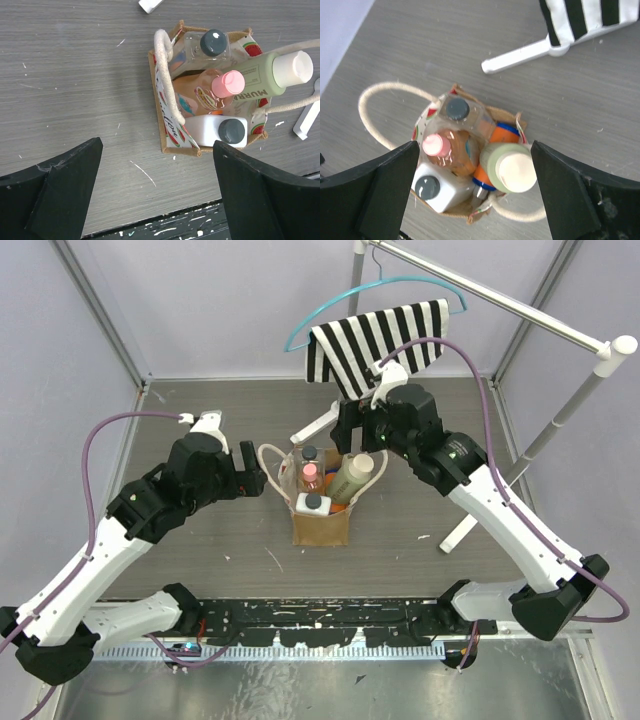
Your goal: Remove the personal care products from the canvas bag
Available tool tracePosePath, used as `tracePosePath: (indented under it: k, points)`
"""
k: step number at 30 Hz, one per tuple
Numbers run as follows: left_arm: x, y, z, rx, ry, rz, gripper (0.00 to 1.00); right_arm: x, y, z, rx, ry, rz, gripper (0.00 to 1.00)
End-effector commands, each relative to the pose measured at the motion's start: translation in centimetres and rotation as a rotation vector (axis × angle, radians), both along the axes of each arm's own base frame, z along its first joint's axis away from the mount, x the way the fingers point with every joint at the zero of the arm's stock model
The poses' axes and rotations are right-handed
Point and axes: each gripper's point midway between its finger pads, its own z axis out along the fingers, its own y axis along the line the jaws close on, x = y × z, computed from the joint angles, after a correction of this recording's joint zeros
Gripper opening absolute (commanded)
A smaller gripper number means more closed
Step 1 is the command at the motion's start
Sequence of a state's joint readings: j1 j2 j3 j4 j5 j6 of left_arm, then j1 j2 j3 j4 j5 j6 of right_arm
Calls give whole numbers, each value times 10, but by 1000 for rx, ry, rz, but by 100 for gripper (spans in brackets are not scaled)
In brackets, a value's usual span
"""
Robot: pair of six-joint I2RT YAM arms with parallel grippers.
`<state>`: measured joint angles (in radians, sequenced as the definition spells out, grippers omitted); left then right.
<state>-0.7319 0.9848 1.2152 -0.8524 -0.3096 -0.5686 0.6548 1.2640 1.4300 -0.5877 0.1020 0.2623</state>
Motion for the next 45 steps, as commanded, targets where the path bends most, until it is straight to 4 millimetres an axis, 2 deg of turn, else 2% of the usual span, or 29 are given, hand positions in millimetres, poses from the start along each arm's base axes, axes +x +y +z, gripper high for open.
tracePosePath:
  k: [1, 3, 6, 13, 25, 33, 39, 45]
  points:
    - [5, 2, 10, 19, -31, 5, 99, 2, 15, 13, 19, 18, 42, 100]
    - [3, 1, 7, 7, -14, 7, 99, 5, 19, -5, -29, 108, 40, 100]
    - [-1, 0, 9, -14, -6, -1, 99, 11, 10, -25, -106, 165, -19, 100]
    - [-9, 9, 13, -40, -26, 18, 99, 4, 1, -53, -148, 231, -46, 100]
    - [-16, 5, -1, -57, 30, 7, 99, -8, -25, -95, -197, 331, -108, 100]
    - [-16, 0, -4, -69, 40, -6, 99, -3, -43, -105, -142, 350, -130, 100]
    - [-15, -6, -10, -74, 51, -20, 99, 0, -21, -111, -35, 352, -21, 100]
    - [-16, -9, -16, -69, 75, -38, 99, 6, -9, -97, 25, 301, 25, 93]
